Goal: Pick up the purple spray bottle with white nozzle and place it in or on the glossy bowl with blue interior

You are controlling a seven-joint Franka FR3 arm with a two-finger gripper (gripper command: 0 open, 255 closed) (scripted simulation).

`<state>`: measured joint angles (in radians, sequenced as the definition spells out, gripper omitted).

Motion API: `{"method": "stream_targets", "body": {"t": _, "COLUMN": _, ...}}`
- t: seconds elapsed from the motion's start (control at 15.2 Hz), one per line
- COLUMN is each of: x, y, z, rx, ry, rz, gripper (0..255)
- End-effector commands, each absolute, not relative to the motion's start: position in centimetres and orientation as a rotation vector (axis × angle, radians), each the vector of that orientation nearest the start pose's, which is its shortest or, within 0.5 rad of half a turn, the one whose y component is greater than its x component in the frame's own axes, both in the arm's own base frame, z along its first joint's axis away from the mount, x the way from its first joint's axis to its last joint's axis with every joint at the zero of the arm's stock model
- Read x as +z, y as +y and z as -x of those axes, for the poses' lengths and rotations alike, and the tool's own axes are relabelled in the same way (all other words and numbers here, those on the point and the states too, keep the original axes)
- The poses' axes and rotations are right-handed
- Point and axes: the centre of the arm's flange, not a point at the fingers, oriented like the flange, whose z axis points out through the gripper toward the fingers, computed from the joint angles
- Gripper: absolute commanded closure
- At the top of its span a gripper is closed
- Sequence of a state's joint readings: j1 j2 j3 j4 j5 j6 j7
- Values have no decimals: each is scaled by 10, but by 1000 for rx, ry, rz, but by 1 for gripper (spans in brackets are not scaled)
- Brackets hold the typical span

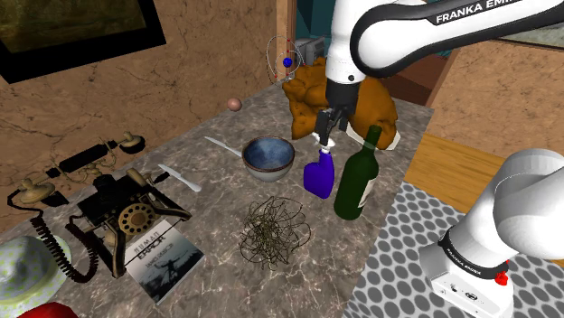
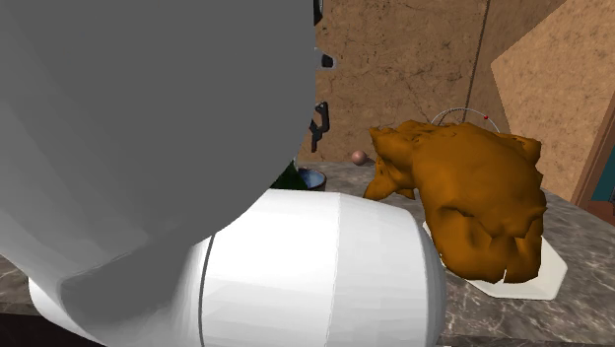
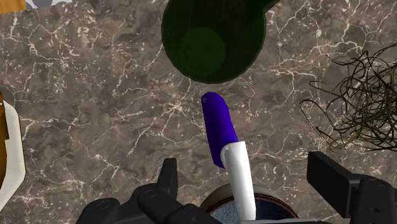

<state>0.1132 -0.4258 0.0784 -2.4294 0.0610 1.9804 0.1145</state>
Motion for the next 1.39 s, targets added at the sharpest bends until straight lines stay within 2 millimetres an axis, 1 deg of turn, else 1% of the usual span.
{"method": "stream_targets", "body": {"t": 0.0, "x": 450, "y": 86, "z": -407, "rx": 36, "ry": -73, "rz": 3118, "gripper": 0}}
{"method": "stream_targets", "body": {"t": 0.4, "x": 421, "y": 86, "z": -407, "rx": 36, "ry": -73, "rz": 3118, "gripper": 0}}
{"method": "stream_targets", "body": {"t": 0.86, "x": 421, "y": 86, "z": -407, "rx": 36, "ry": -73, "rz": 3118, "gripper": 0}}
{"method": "stream_targets", "body": {"t": 0.92, "x": 421, "y": 86, "z": -407, "rx": 36, "ry": -73, "rz": 3118, "gripper": 255}}
{"method": "stream_targets", "body": {"t": 1.32, "x": 421, "y": 86, "z": -407, "rx": 36, "ry": -73, "rz": 3118, "gripper": 255}}
